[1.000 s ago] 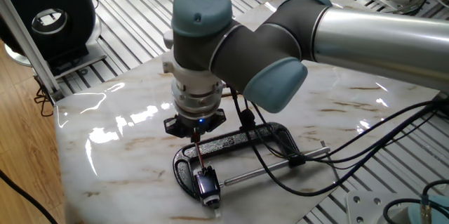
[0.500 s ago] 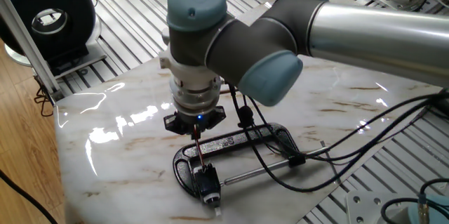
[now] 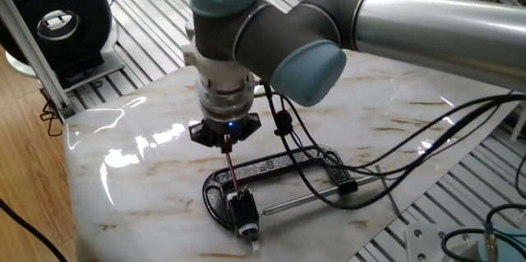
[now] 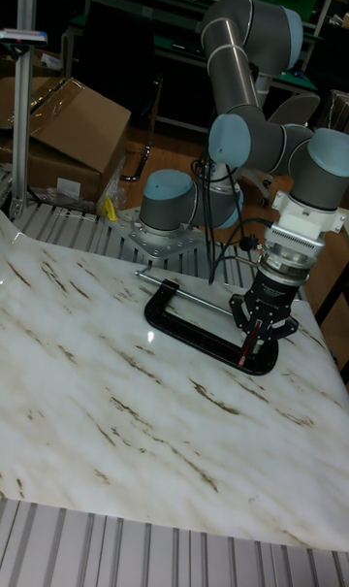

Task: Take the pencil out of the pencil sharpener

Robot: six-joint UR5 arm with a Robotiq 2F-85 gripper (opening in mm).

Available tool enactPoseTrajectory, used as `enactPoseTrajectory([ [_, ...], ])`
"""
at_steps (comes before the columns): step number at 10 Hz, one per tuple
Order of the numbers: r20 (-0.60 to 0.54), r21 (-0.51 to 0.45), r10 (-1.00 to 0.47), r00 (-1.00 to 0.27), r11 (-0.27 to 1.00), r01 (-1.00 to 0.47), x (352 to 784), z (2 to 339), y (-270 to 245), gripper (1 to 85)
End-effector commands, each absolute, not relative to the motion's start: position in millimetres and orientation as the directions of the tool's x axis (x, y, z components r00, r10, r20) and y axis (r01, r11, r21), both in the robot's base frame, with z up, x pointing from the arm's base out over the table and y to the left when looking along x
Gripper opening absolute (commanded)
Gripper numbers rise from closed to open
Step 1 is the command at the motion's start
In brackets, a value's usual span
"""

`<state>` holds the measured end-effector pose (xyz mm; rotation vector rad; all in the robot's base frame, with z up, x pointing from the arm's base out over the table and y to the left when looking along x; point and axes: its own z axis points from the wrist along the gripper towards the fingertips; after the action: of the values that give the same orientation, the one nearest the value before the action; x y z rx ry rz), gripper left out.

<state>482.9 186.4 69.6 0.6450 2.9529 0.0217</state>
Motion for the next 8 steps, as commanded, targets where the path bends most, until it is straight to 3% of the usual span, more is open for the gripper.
enactPoseTrajectory([
  [1,-0.127,0.045,0.399,-0.908,0.917,0.397,500.0,73.7,183.5,1.0],
  [6,-0.104,0.010,0.304,-0.947,0.952,0.305,526.5,91.8,162.3,1.0],
  [8,-0.074,-0.038,0.101,-0.992,0.994,0.104,535.8,98.5,141.4,1.0],
])
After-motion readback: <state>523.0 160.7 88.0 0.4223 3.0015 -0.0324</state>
